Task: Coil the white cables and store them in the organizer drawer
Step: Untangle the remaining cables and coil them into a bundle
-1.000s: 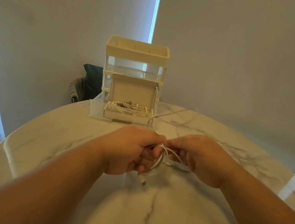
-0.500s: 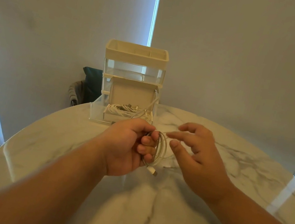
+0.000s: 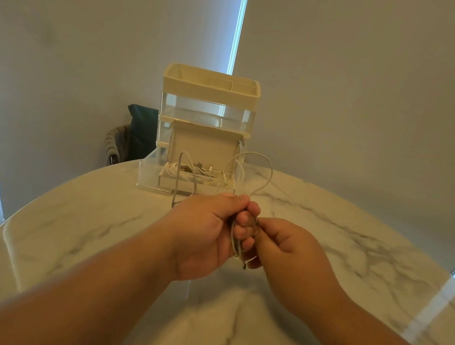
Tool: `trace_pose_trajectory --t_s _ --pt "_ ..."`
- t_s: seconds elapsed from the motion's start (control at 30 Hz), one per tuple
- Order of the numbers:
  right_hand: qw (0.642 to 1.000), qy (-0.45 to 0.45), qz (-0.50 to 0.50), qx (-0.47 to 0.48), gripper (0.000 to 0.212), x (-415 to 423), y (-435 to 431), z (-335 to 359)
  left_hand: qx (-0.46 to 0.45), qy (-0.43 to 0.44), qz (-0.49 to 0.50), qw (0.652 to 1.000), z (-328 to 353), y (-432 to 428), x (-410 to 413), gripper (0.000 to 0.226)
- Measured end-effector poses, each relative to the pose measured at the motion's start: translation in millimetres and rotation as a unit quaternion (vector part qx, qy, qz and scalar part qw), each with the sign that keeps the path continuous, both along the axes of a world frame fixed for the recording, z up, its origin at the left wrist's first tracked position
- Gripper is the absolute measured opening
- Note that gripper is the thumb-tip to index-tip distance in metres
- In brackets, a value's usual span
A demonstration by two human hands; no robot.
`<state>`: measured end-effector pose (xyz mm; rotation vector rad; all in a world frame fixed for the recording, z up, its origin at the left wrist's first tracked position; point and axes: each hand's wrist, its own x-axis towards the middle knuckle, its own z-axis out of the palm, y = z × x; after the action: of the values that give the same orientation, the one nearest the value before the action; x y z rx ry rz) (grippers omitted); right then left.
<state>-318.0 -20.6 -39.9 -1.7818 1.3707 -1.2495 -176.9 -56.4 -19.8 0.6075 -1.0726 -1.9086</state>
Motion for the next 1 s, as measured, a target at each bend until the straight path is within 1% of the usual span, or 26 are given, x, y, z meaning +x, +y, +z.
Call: trace_pose_trajectory --t_s 0.07,0.13,0.17,0.2,0.23,0.27,0.3,0.33,0.37,0.43,0.53,0.6,0.83,1.0 --pt "0.999 -0.035 -0.009 0.015 0.026 0.5 -0.6 -1.1 0.009 0.007 0.024 1.0 -1.7 -0.3 -2.8 0.026" --pt "0.992 -0.115 -0.007 0.043 0.015 2.6 0.1 -4.1 0.018 0.022 0.058 0.998 -3.4 -2.4 -5.1 0.025" --pt "0.987 -0.148 0.001 0.063 0.022 4.1 0.7 -6.1 0.023 0.03 0.073 0.997 -3.8 -3.4 -5.7 0.025" --pt "0.985 -0.154 0.009 0.072 0.041 5.0 1.0 -8.4 0.028 0.038 0.086 0.995 -3.7 -4.3 -5.6 0.024" --pt "0.99 -0.12 0.016 0.067 0.053 6.1 1.9 -10.3 0.035 0.046 0.096 0.994 -3.5 -5.2 -5.3 0.024" --pt "0.997 -0.064 0.016 0.05 0.054 7.1 2.5 -11.5 0.039 0.051 0.104 0.993 -3.1 -6.0 -4.8 0.023" --pt "0.999 -0.018 0.012 0.026 0.045 8.1 2.5 -11.7 0.039 0.053 0.109 0.992 -2.7 -6.5 -4.0 0.023" --pt "1.0 0.007 0.003 0.007 0.033 8.1 2.0 -10.9 0.038 0.055 0.113 0.991 -1.7 -6.6 -3.3 0.023" --pt "1.0 0.013 -0.002 -0.002 0.024 7.3 1.0 -9.6 0.038 0.057 0.118 0.991 -0.8 -7.0 -2.4 0.023" --pt "0.999 0.034 0.006 0.005 0.017 4.4 0.0 -7.0 0.04 0.059 0.126 0.989 0.3 -7.5 -0.2 0.024" --pt "0.997 0.073 0.014 0.011 0.027 -0.8 -1.9 -5.2 0.046 0.051 0.132 0.989 0.6 -6.6 1.3 0.025" --pt "0.996 0.082 0.018 0.016 0.031 -4.3 -3.5 -5.7 0.045 0.044 0.131 0.989 0.2 -5.4 1.2 0.025" --pt "0.995 0.098 0.014 0.017 0.035 -18.6 -10.4 -5.9 0.024 0.0 0.129 0.991 1.4 -3.3 2.5 0.028" --pt "0.993 0.108 0.033 0.038 0.043 -13.7 -10.0 -7.7 0.013 0.0 0.149 0.989 -2.0 -1.9 -2.1 0.026"
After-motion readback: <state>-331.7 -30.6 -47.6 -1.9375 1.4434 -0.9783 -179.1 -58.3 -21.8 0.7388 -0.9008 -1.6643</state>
